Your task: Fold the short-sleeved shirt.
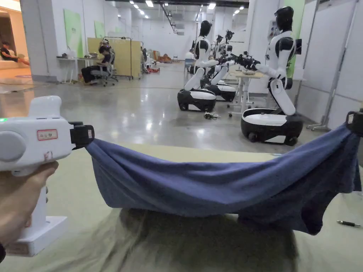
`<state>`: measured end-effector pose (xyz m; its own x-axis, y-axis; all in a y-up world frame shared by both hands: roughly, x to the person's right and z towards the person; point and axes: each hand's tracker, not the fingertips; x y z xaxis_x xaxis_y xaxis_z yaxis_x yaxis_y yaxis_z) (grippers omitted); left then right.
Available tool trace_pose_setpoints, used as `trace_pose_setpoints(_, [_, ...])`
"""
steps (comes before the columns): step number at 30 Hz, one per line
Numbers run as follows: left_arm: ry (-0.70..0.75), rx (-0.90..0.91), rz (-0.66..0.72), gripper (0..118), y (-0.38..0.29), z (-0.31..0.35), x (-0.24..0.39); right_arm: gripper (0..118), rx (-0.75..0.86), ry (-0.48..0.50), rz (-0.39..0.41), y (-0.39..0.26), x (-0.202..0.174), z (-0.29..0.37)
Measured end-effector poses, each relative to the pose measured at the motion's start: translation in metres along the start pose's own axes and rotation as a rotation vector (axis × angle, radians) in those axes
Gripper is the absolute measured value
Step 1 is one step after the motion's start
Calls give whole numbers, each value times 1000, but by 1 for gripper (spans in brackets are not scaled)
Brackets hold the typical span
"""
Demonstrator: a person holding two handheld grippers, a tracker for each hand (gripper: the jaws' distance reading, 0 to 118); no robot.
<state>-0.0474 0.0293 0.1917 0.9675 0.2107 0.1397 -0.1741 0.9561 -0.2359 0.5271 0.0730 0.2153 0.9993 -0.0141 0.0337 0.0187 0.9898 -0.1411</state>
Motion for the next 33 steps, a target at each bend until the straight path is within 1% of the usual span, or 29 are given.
trace_pose_setpoints(1, [4, -9, -4, 6, -14, 12, -3, 3, 10, 1, -32, -16, 3, 14])
trace_pose_setpoints(2, [2, -10, 5, 6, -28, 24, -7, 3, -19, 19, -26, -29, 6, 27])
trace_pose_setpoints(3, [-12, -20, 19, 6, -43, 37, -14, 3, -7, -4, -43, -47, 7, 41])
trace_pose_setpoints(4, [-10, -49, 30, 6, -59, 49, -20, 3, -6, -2, -39, -66, 7, 55])
trace_pose_setpoints(5, [-7, -83, 70, 6, -74, 60, -27, 3, -49, -7, -20, -82, 9, 65])
trace_pose_setpoints(6, [-21, -107, 91, 6, -90, 72, -33, 3, -79, -45, -18, -100, 8, 76])
trace_pose_setpoints(7, [-26, -110, 97, 6, -108, 86, -38, 3, -99, -26, -70, -118, 9, 88])
trace_pose_setpoints(8, [-12, -119, 112, 6, -125, 99, -41, 3, -138, -1, -82, -135, 10, 99])
trace_pose_setpoints(10, [6, -152, 128, 6, -158, 123, -48, 3, -182, -31, -137, -169, 10, 121])
trace_pose_setpoints(11, [22, -175, 122, 6, -175, 133, -50, 3, -223, -29, -152, -186, 11, 130])
trace_pose_setpoints(12, [46, -204, 139, 6, -189, 140, -53, 3, -259, -56, -160, -199, 12, 136])
trace_pose_setpoints(13, [39, -239, 168, 6, -202, 146, -57, 3, -270, -83, -168, -212, 12, 142])
trace_pose_setpoints(14, [43, -268, 183, 6, -214, 149, -59, 3, -309, -93, -200, -224, 15, 145])
trace_pose_setpoints(15, [45, -273, 192, 6, -225, 153, -61, 3, -347, -91, -226, -234, 17, 148])
trace_pose_setpoints(16, [41, -328, 178, 6, -236, 151, -61, 3, -361, -107, -237, -245, 19, 152])
trace_pose_setpoints(18, [65, -389, 144, 6, -252, 147, -62, 3, -436, -113, -235, -264, 20, 151])
trace_pose_setpoints(19, [50, -410, 161, 6, -257, 146, -63, 3, -462, -104, -231, -271, 21, 149])
trace_pose_setpoints(20, [47, -422, 178, 6, -262, 145, -64, 3, -516, -88, -202, -276, 18, 147])
trace_pose_setpoints(22, [60, -423, 172, 6, -265, 144, -63, 3, -578, -127, -138, -285, 14, 144])
trace_pose_setpoints(23, [68, -431, 168, 6, -264, 144, -63, 3, -592, -124, -122, -289, 15, 143])
trace_pose_setpoints(24, [79, -429, 168, 7, -263, 144, -60, 9, -614, -127, -112, -293, 17, 142])
trace_pose_setpoints(25, [100, -407, 159, 20, -260, 147, -61, 31, -616, -132, -121, -292, 15, 141])
trace_pose_setpoints(26, [104, -394, 148, 40, -255, 150, -60, 48, -619, -130, -125, -292, 16, 142])
trace_pose_setpoints(27, [105, -356, 134, 59, -248, 155, -57, 59, -614, -131, -126, -291, 18, 143])
trace_pose_setpoints(28, [106, -321, 101, 66, -238, 159, -51, 63, -607, -131, -125, -287, 17, 145])
trace_pose_setpoints(29, [109, -285, 61, 66, -229, 164, -44, 65, -598, -139, -116, -282, 16, 147])
trace_pose_setpoints(31, [124, -195, -30, 66, -208, 174, -26, 72, -530, -153, -77, -270, 14, 152])
trace_pose_setpoints(33, [134, -112, -95, 66, -189, 182, -6, 74, -460, -166, -52, -254, 9, 158])
